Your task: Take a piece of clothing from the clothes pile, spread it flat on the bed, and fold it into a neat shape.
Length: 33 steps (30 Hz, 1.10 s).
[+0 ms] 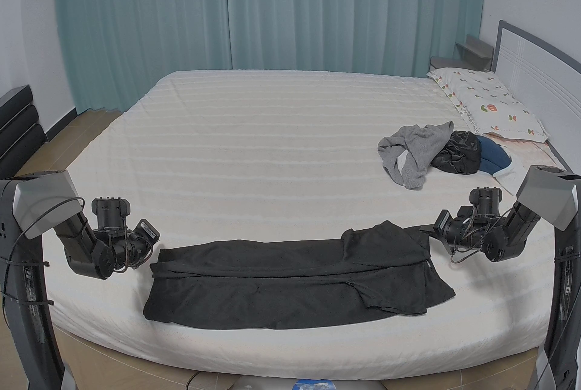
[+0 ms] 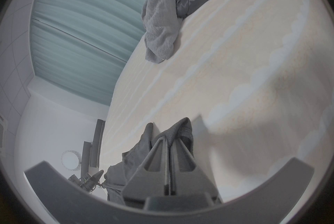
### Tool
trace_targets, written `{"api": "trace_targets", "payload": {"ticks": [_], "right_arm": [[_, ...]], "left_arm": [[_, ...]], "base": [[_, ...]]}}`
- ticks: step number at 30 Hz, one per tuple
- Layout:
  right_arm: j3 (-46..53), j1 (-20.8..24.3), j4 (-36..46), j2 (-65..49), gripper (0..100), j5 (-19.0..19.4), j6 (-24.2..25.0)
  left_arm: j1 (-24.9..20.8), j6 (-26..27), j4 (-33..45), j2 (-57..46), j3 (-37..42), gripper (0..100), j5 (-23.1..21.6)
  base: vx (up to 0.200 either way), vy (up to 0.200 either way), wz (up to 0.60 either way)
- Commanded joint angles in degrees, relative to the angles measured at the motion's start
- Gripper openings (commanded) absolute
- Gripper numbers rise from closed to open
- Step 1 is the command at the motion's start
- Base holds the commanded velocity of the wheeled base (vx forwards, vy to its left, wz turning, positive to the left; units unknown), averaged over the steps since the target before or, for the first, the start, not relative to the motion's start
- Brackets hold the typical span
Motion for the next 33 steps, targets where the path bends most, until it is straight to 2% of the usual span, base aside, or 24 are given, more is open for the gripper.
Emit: {"api": "trace_targets", "payload": {"ticks": [1,6,7,12,13,21,25,29,33], "right_arm": [[0.4,-0.5,-0.5,-0.4,0,-0.1,0.0],[1.2,-0.6,0.0,-0.2,0,-0.5,-0.3],[1.4,-0.6,-0.1,-0.2,100,-0.5,-0.3],[2.0,-0.5,-0.3,-0.5,100,-0.5,-0.3],[2.0,-0.5,-0.3,-0.5,100,-0.5,-0.3],[3.4,-0.1,-0.6,-1.3,100,-0.3,-0.3],[3.4,0.0,-0.6,-1.3,100,-0.3,-0.2],[3.5,0.0,-0.6,-1.4,100,-0.2,-0.2],[3.5,0.0,-0.5,-1.8,100,0.0,0.0]], "left_arm": [[0.0,0.0,0.0,-0.2,0.2,0,-0.1],[-0.6,0.0,-0.2,-0.1,0.2,0,-0.5],[-0.7,0.0,-0.1,-0.1,0.2,0,-0.6],[-1.1,0.2,0.3,-0.2,0.1,0,-0.8],[-1.1,0.2,0.3,-0.2,0.1,100,-0.8],[-1.7,0.3,-0.3,-0.7,-0.1,100,-2.1],[-1.5,0.4,0.0,-1.1,-0.2,100,-8.0],[-1.5,1.0,0.0,-1.0,-0.2,100,-9.3],[-1.4,5.9,0.2,-0.3,-0.1,100,-9.6]], "base": [[0.0,0.0,0.0],[0.0,0.0,0.0],[0.0,0.0,0.0],[0.0,0.0,0.0],[0.0,0.0,0.0],[0.0,0.0,0.0],[0.0,0.0,0.0],[0.0,0.0,0.0],[0.0,0.0,0.0]]}}
